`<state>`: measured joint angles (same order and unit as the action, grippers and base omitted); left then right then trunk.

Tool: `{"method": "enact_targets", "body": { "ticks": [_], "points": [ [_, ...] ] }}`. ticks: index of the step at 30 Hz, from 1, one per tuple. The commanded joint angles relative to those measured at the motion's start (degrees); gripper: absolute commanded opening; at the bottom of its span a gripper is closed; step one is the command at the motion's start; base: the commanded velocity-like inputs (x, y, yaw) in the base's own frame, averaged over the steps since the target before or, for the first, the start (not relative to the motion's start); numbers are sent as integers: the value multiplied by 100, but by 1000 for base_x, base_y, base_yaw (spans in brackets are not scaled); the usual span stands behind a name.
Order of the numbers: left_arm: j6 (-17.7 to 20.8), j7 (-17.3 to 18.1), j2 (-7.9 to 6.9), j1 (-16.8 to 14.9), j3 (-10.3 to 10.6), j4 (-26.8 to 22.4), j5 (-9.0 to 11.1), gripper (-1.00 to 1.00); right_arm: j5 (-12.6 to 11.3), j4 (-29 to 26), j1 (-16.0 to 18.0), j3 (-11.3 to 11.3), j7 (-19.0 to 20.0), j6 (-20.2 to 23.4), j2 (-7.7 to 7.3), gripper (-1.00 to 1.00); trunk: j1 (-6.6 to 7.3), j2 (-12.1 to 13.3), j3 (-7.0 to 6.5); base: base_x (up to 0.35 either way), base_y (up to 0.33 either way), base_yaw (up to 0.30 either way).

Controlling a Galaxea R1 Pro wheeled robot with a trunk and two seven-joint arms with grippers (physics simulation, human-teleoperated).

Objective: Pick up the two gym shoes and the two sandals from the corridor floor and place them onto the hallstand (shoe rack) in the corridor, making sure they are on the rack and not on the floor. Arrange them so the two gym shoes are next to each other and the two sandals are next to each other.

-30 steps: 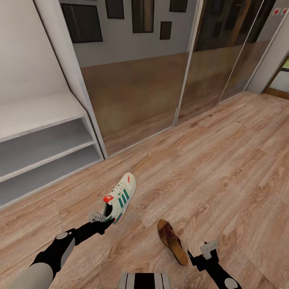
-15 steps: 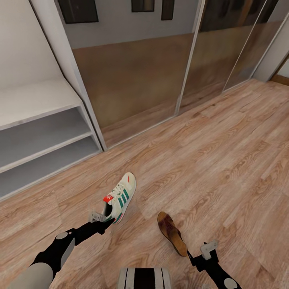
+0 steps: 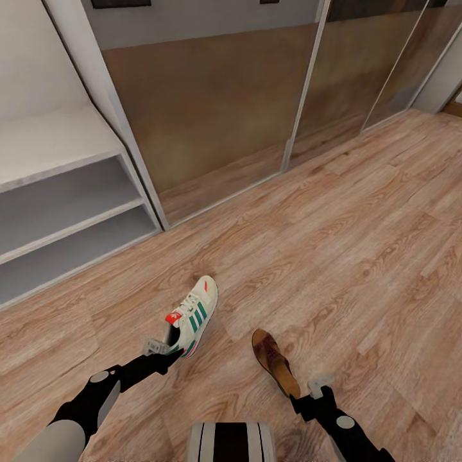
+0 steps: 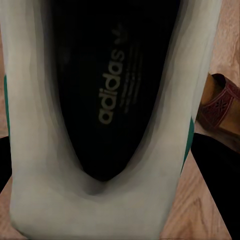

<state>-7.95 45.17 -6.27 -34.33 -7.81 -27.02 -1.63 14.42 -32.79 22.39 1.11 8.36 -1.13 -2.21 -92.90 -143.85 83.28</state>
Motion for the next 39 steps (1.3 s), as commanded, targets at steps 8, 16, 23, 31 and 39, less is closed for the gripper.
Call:
{"method": "enact_targets", "body": {
  "ticks": [8, 16, 23, 31, 39],
  "points": [
    [-27, 27, 17, -5, 8, 4, -13, -100, 42, -275, 10, 40, 50, 293, 7, 100, -9, -7, 93, 0, 0, 0],
    [-31, 27, 20, -4, 12, 4, -13, -100, 43, -334, 11, 52, 45, 312, -6, 100, -9, -7, 93, 0, 0, 0],
    [-23, 27, 28, -4, 38, 4, -13, -100, 45, -341, 11, 41, 48, 296, 1, 100, -25, -15, 225, 0, 0, 0],
    [-44, 27, 37, -4, 47, 4, -13, -100, 68, -312, 11, -9, 58, -367, 1, 100, -27, -16, 248, 0, 0, 0],
    [-48, 28, 31, -4, 49, 4, -13, -100, 94, -277, 11, -14, 64, -745, -25, 100, -27, -16, 248, 0, 0, 0]
  ]
}}
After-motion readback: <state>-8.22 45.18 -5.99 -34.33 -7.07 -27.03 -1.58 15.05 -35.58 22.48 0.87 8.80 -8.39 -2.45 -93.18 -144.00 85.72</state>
